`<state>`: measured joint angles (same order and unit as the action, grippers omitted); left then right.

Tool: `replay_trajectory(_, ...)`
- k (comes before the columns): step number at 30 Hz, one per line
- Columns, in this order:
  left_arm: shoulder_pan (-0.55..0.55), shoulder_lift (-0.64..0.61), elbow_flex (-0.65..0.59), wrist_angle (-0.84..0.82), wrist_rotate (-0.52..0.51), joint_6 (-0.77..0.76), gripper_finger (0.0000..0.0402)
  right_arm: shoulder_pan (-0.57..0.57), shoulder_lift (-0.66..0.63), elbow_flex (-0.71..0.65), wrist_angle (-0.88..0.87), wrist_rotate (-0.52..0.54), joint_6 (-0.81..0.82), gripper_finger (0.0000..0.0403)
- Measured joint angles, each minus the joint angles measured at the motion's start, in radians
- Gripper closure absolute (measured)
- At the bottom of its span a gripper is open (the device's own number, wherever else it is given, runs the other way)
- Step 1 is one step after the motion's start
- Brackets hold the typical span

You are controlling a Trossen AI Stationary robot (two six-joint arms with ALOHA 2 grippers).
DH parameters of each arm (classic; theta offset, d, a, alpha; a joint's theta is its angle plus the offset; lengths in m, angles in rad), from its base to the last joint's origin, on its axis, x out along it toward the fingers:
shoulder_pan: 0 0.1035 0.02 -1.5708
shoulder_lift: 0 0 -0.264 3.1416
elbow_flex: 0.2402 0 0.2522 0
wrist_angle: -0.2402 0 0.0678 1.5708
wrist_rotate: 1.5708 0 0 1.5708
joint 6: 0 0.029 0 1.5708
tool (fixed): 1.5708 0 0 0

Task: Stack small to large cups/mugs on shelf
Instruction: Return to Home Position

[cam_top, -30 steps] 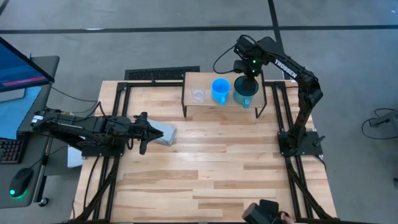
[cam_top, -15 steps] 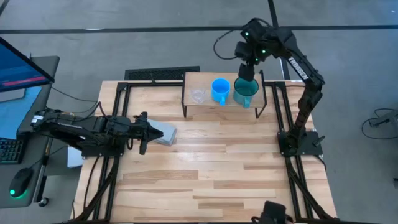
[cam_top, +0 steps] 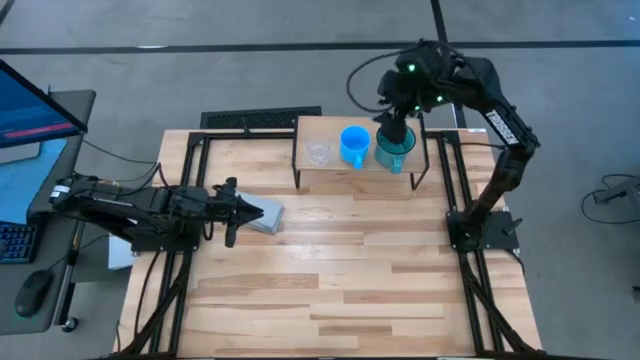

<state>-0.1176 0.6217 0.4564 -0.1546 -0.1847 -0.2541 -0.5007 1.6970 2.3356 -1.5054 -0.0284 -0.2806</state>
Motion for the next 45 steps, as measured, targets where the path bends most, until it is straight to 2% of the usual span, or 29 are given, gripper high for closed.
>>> replay_trajectory(3,0.0,0.0,0.0,0.008,-0.032,0.013,0.0358,0.068,0.002,-0.001,0.043,-0.001,0.112,0.0148)
replay_trajectory(10,0.0,-0.001,0.0,0.055,-0.034,0.019,0.0358,0.208,-0.011,-0.002,0.12,-0.054,0.115,0.0162)
replay_trajectory(15,0.0,-0.001,0.0,0.063,-0.03,0.034,0.0358,0.282,-0.074,-0.001,0.1,-0.048,0.126,0.023)
replay_trajectory(22,0.0,-0.01,0.0,0.114,-0.031,0.066,0.0358,0.326,-0.162,-0.001,0.044,-0.019,0.176,0.0382)
replay_trajectory(24,0.0,-0.022,0.0,0.123,-0.031,0.075,0.0358,0.338,-0.188,-0.005,0.043,-0.018,0.182,0.0391)
replay_trajectory(27,0.0,-0.052,0.0,0.122,-0.031,0.075,0.0358,0.369,-0.239,-0.051,0.064,0.018,0.203,0.0383)
replay_trajectory(29,0.0,-0.075,0.0,0.121,-0.031,0.076,0.0358,0.39,-0.29,-0.136,0.098,0.053,0.213,0.0388)
replay_trajectory(32,0.0,-0.107,0.0,0.12,-0.031,0.076,0.0358,0.416,-0.389,-0.344,0.221,0.06,0.228,0.0397)
replay_trajectory(40,0.0,-0.141,0.0,0.113,-0.032,0.093,0.0358,0.434,-0.726,-1.013,0.717,0.051,0.332,0.0399)
replay_trajectory(45,0.0,-0.137,0.0,0.069,-0.065,0.094,0.0358,0.46,-0.882,-1.319,0.95,0.025,0.406,0.0399)
